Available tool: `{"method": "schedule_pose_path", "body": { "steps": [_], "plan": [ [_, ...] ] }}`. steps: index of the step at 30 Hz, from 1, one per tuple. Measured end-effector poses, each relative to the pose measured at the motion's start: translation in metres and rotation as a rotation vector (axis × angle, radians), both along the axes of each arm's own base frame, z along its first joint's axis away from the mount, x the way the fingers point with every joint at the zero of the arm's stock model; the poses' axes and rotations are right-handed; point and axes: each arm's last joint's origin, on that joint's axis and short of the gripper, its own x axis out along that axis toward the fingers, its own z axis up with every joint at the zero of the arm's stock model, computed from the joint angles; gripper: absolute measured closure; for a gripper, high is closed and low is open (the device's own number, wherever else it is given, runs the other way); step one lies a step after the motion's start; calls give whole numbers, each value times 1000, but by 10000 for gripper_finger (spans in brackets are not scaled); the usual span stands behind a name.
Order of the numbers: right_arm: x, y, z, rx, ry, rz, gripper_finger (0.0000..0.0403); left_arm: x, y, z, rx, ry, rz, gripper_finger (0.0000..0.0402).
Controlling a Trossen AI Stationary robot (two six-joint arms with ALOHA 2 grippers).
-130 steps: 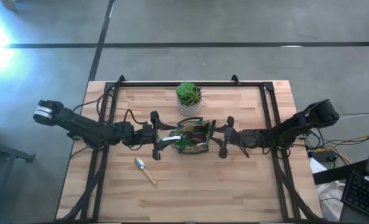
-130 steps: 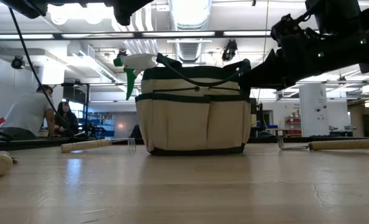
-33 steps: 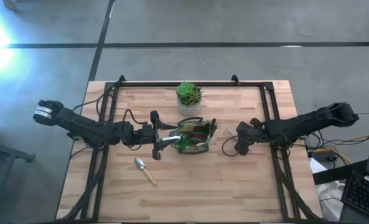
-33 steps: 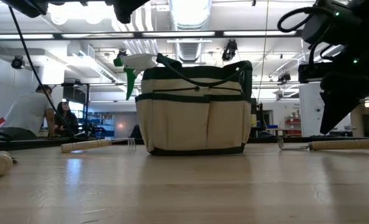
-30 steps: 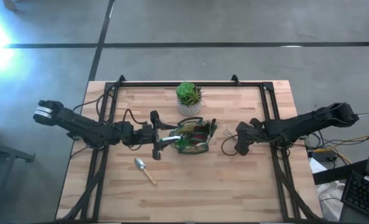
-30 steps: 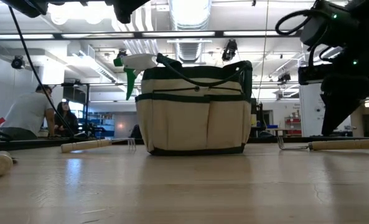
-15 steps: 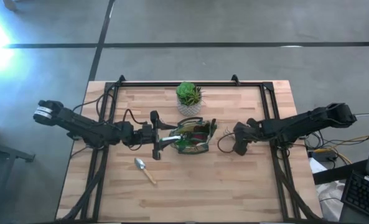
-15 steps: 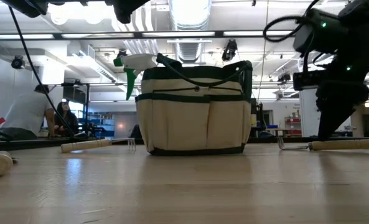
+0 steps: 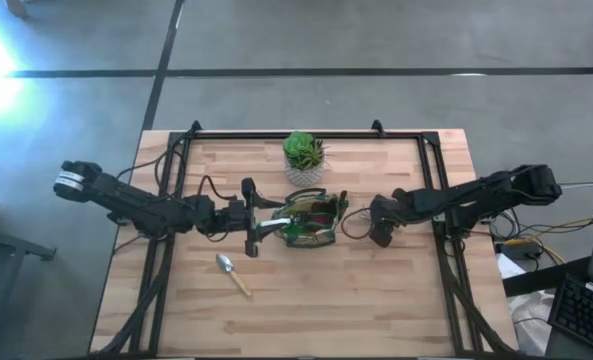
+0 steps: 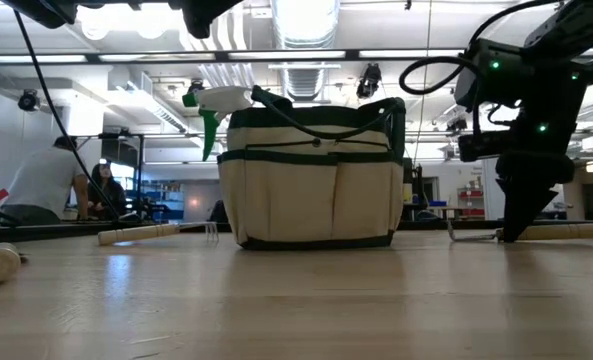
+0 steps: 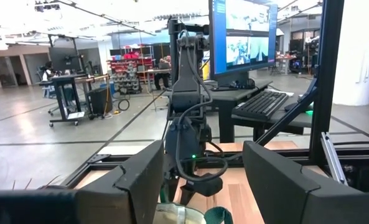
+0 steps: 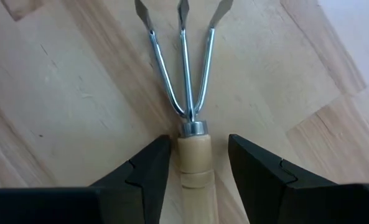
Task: Pick & Place Garden tools in Gardening bag
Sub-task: Put the right brown hand rake into the side pocket of the gardening bag
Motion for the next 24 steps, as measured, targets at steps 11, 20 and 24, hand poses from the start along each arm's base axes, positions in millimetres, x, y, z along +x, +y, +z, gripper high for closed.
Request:
{"method": "schedule_pose_path", "body": {
  "steps": [11,20,24],
  "plan": [
    [-2,1,3,35,-12,13,355,0,0,0,1,3,0,180],
    [-18,3,17,59,72,10,355,0,0,0,1,4,0,180],
    [-18,6,31,57,19,24,355,0,0,-1,2,10,0,180]
  ]
}}
